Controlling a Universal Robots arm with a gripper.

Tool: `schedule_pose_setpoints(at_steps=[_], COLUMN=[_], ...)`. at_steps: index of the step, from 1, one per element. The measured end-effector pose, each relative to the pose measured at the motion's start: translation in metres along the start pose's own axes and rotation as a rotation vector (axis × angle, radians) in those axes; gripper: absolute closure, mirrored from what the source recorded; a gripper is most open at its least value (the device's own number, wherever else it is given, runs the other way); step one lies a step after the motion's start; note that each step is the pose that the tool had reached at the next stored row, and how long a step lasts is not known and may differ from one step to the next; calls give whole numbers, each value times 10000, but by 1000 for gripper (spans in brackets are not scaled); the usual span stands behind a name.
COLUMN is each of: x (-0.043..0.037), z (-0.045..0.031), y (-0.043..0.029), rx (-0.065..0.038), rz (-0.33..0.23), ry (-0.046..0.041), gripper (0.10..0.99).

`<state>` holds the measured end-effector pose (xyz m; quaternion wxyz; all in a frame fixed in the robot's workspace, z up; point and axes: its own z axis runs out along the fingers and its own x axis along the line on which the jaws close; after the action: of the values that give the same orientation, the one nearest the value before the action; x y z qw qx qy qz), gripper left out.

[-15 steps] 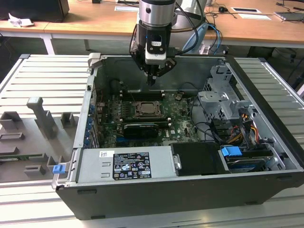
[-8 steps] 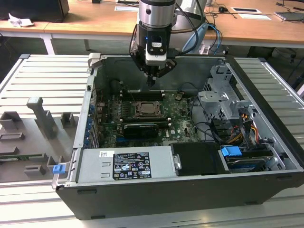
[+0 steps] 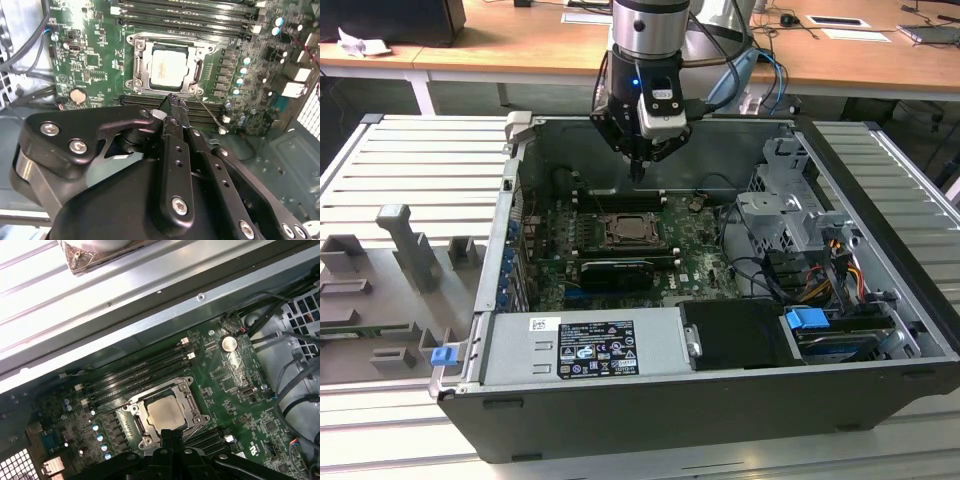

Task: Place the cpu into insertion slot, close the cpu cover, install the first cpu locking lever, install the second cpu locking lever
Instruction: 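Install the first cpu locking lever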

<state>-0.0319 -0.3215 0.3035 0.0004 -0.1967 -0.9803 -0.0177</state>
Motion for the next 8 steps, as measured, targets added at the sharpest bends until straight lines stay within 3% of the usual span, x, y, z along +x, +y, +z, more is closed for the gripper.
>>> schedule_pose_setpoints(at_steps=[8], x=[7], z=[7], y=[-3], rx=[3], rz=[-204], ry=[6], gripper=[980])
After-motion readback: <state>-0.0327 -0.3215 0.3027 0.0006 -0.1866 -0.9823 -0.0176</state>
